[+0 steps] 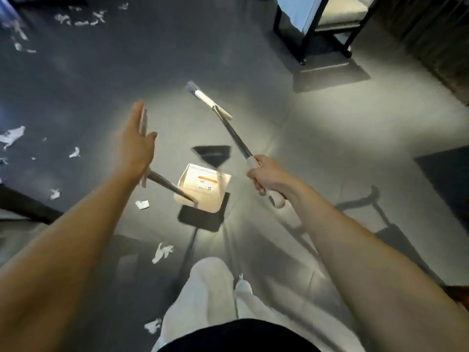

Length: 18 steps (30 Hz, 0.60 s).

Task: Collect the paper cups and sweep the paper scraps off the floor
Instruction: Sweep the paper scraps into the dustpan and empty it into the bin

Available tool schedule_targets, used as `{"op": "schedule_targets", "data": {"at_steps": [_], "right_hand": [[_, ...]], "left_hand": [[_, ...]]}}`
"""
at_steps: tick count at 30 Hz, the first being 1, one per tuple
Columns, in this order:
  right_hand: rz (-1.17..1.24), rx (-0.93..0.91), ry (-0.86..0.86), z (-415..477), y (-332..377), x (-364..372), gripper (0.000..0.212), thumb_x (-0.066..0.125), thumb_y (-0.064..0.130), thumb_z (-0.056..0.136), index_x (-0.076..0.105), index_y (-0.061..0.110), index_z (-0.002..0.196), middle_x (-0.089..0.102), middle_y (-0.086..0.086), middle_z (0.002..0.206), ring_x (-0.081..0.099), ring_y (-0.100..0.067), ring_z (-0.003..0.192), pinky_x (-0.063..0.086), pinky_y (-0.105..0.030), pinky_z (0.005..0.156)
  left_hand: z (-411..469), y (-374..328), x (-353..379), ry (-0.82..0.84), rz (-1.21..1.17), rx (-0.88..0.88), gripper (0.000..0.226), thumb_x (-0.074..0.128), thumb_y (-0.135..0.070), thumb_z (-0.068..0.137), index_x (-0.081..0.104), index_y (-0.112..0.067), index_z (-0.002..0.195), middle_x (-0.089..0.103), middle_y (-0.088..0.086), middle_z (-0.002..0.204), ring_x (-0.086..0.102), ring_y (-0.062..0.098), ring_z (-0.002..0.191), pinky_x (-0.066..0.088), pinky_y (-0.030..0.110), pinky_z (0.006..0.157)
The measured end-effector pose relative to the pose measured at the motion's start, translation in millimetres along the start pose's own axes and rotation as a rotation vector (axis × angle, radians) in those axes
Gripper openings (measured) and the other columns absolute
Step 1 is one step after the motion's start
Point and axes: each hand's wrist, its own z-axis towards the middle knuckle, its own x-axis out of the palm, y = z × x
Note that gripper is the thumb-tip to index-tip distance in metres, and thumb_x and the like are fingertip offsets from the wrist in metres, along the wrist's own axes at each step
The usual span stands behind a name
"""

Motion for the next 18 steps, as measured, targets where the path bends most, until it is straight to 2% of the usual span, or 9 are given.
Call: {"op": "schedule_targets", "data": {"at_steps": [3,6,7,10,12,15,18], "right_hand": [[0.01,-0.003,0.058,98,62,-16,0.019,0.05,0.007,0.088,0.052,0.015,0.105,0.048,-0.007,0.063,0.042,-0.011,0.036,0.037,-0.021,0.038],[0.042,0.002,0.097,197,120,-26,0.011,0.051,0.007,0.09,0.053,0.013,0.099,0.047,-0.006,0.061,0.04,-0.008,0.033,0.036,-0.019,0.036],[0.049,0.009,0.107,232,140,-28,0.01,0.051,0.006,0.091,0.054,0.013,0.098,0.047,-0.006,0.061,0.04,-0.007,0.034,0.037,-0.018,0.036],[0.132,0.043,0.141,334,209,-37,0.011,0.048,0.0,0.092,0.052,0.011,0.093,0.043,-0.006,0.06,0.036,-0.006,0.034,0.033,-0.015,0.034],[0.182,0.062,0.176,398,261,-47,0.012,0.045,-0.003,0.092,0.049,0.009,0.092,0.039,-0.005,0.06,0.033,-0.005,0.032,0.029,-0.013,0.033],[0.169,0.069,0.203,486,330,-68,0.014,0.046,-0.003,0.092,0.049,0.009,0.098,0.038,-0.003,0.059,0.033,-0.004,0.03,0.028,-0.013,0.032],[0.112,0.048,0.213,587,387,-84,0.014,0.047,-0.002,0.092,0.051,0.011,0.096,0.04,-0.003,0.056,0.035,-0.005,0.03,0.03,-0.014,0.031]], "left_hand": [[88,-6,13,-0.088,0.0,-0.049,0.064,0.057,-0.015,0.095,0.028,-0.034,0.149,0.046,0.01,0.144,0.048,0.03,0.126,0.036,0.035,0.104],[187,-4,38,-0.119,0.004,-0.041,0.066,0.058,-0.015,0.094,0.027,-0.035,0.149,0.05,0.009,0.14,0.054,0.025,0.119,0.036,0.026,0.099],[225,-5,49,-0.125,-0.002,-0.031,0.066,0.059,-0.015,0.094,0.028,-0.035,0.149,0.052,0.008,0.139,0.055,0.025,0.117,0.038,0.027,0.099],[346,-6,77,-0.118,0.005,-0.03,0.067,0.059,-0.015,0.093,0.029,-0.037,0.148,0.053,0.007,0.138,0.053,0.027,0.121,0.038,0.035,0.104],[426,-12,90,-0.121,-0.017,-0.038,0.067,0.059,-0.012,0.092,0.03,-0.037,0.147,0.052,0.007,0.139,0.052,0.027,0.123,0.037,0.035,0.105],[543,-21,105,-0.11,-0.062,-0.036,0.068,0.058,-0.005,0.091,0.032,-0.037,0.146,0.053,0.006,0.138,0.051,0.022,0.126,0.035,0.028,0.104],[667,-22,124,-0.073,-0.075,-0.069,0.071,0.056,-0.005,0.092,0.028,-0.044,0.144,0.051,0.003,0.14,0.049,0.021,0.128,0.037,0.035,0.106]]}}
